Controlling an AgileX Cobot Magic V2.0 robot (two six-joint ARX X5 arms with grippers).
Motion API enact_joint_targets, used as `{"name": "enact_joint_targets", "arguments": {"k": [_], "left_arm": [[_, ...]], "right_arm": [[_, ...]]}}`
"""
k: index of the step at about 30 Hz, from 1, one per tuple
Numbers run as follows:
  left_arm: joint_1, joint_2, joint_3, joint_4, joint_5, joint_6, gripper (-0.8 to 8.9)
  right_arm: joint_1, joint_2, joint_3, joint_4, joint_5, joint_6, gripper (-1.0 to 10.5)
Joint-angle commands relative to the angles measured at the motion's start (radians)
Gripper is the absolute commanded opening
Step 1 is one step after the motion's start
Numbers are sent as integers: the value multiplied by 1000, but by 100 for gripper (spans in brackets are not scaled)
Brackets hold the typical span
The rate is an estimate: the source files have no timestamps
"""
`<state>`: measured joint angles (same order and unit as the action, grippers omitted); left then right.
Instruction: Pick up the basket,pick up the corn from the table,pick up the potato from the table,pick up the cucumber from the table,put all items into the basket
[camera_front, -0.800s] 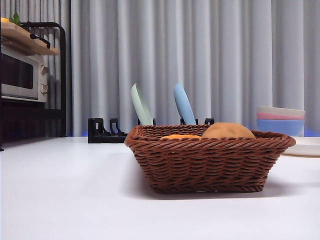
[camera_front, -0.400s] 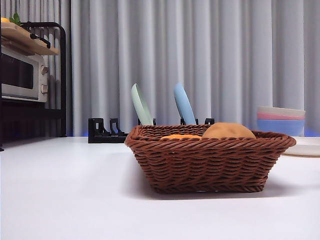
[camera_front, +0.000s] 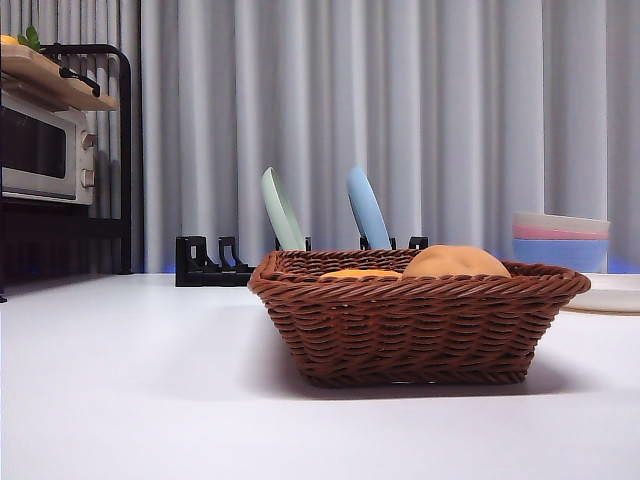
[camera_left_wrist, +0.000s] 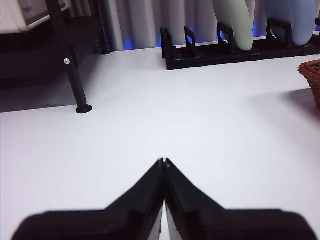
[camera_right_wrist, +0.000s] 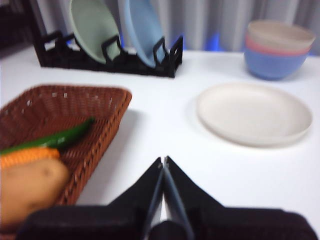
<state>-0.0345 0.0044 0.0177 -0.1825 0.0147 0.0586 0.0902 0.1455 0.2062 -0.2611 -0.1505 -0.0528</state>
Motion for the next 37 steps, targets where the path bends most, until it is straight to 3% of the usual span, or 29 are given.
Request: {"name": "enact_joint_targets", "arguments": {"k": [1,8,37], "left_arm": [[3,-3,-15,4,5,-6,-1],[3,-3,-15,4,5,-7,-1],[3,-3,-15,5,5,-7,-1]], "right_arm": [[0,-45,-77,38,-7,17,2],[0,-146,-196,75,-7,55,1],[0,-139,-200,89,2,85,2]]}}
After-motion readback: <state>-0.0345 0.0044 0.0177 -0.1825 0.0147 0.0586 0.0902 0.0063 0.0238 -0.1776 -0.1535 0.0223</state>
